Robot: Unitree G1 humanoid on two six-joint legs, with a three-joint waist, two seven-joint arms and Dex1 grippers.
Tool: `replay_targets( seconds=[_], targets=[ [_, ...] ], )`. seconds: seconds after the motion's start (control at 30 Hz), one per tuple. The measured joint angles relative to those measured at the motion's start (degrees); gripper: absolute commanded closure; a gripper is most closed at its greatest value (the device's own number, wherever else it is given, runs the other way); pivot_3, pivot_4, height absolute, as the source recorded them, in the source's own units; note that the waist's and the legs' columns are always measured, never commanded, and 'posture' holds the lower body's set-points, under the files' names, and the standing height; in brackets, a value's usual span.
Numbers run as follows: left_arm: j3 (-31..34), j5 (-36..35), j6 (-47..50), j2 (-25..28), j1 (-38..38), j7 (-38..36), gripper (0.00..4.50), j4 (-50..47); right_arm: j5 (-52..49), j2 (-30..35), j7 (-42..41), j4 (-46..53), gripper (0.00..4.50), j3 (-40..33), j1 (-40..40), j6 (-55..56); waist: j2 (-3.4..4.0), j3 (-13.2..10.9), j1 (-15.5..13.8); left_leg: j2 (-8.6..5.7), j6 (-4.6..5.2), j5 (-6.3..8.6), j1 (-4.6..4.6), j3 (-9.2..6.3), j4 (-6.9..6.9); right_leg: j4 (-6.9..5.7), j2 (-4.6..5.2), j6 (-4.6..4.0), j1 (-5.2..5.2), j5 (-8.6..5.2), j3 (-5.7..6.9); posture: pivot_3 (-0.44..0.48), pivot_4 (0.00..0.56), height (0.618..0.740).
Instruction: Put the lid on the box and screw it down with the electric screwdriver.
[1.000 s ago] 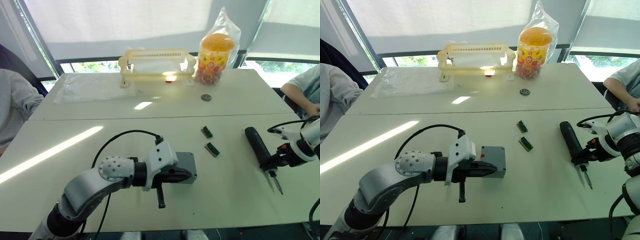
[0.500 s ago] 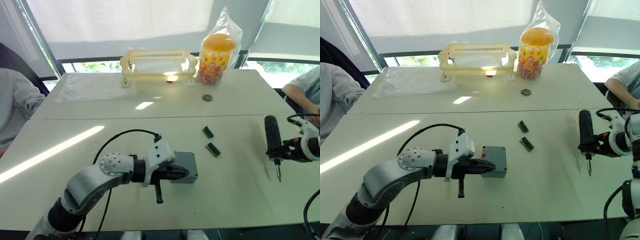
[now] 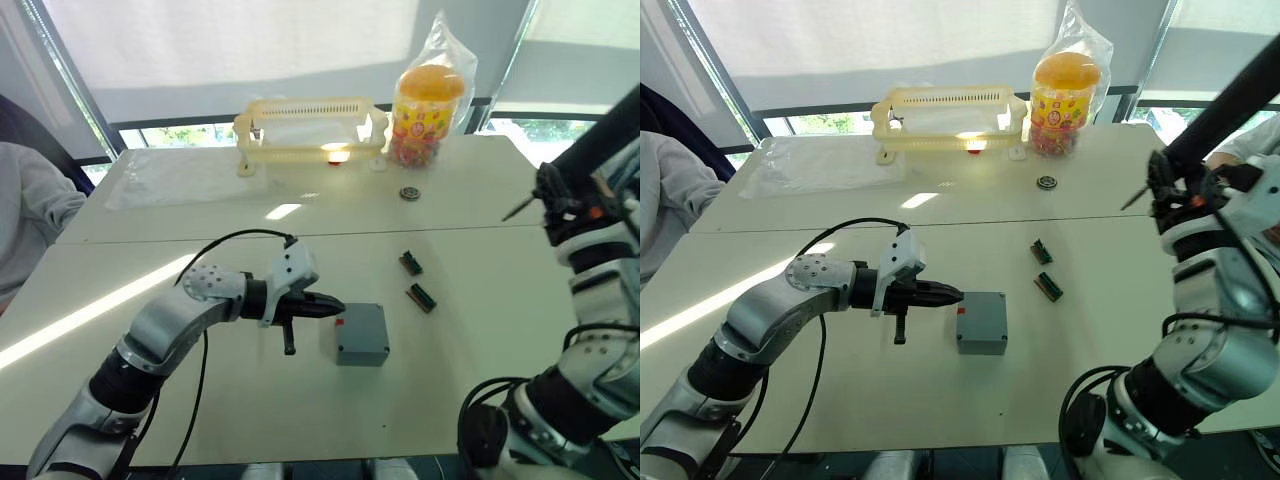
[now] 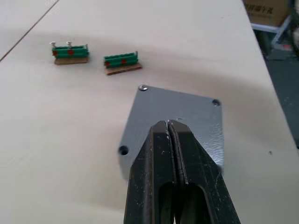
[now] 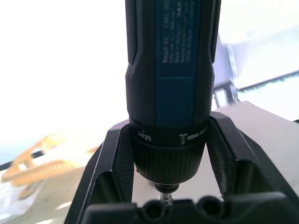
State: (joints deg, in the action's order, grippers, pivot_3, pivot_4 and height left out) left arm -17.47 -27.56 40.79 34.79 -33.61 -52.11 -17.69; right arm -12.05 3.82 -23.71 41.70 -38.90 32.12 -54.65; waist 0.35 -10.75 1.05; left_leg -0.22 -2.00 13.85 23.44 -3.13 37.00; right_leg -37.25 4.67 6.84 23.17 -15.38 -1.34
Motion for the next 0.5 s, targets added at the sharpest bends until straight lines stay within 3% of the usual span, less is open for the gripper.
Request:
replay_targets(
  seconds=[0.07,0.27,0.5],
  targets=[
    [0.1,0.7,-0.2,-2.1,-0.1,0.7,4.5,1.6,-5.6,-5.3,-1.9,1.2,2.7,6.4,-5.7,1.0,0.02,0.0,0.1,0.0,0.0,0.0,-0.01,0.0,0.01,-0.06,0.0,-0.01,0.02,0.01,0.0,0.0,0.15,0.74],
    [-0.2,1.9,-0.2,-4.5,0.3,1.4,4.5,1.6,-7.0,-5.5,-3.0,0.6,2.7,20.5,-18.6,11.2,0.0,0.0,-0.3,-0.01,0.0,0.0,0.01,-0.02,0.02,0.02,0.02,-0.01,-0.04,0.0,0.03,0.0,0.15,0.74],
    [-4.5,5.1,-1.6,-6.5,1.4,1.3,4.5,0.7,-8.4,-0.7,-3.1,-1.2,2.7,23.3,-26.9,18.1,-0.01,0.0,-0.1,-0.01,0.0,0.0,-0.01,-0.07,0.0,0.0,-0.01,-0.02,-0.02,0.0,0.04,0.0,0.15,0.74]
  ],
)
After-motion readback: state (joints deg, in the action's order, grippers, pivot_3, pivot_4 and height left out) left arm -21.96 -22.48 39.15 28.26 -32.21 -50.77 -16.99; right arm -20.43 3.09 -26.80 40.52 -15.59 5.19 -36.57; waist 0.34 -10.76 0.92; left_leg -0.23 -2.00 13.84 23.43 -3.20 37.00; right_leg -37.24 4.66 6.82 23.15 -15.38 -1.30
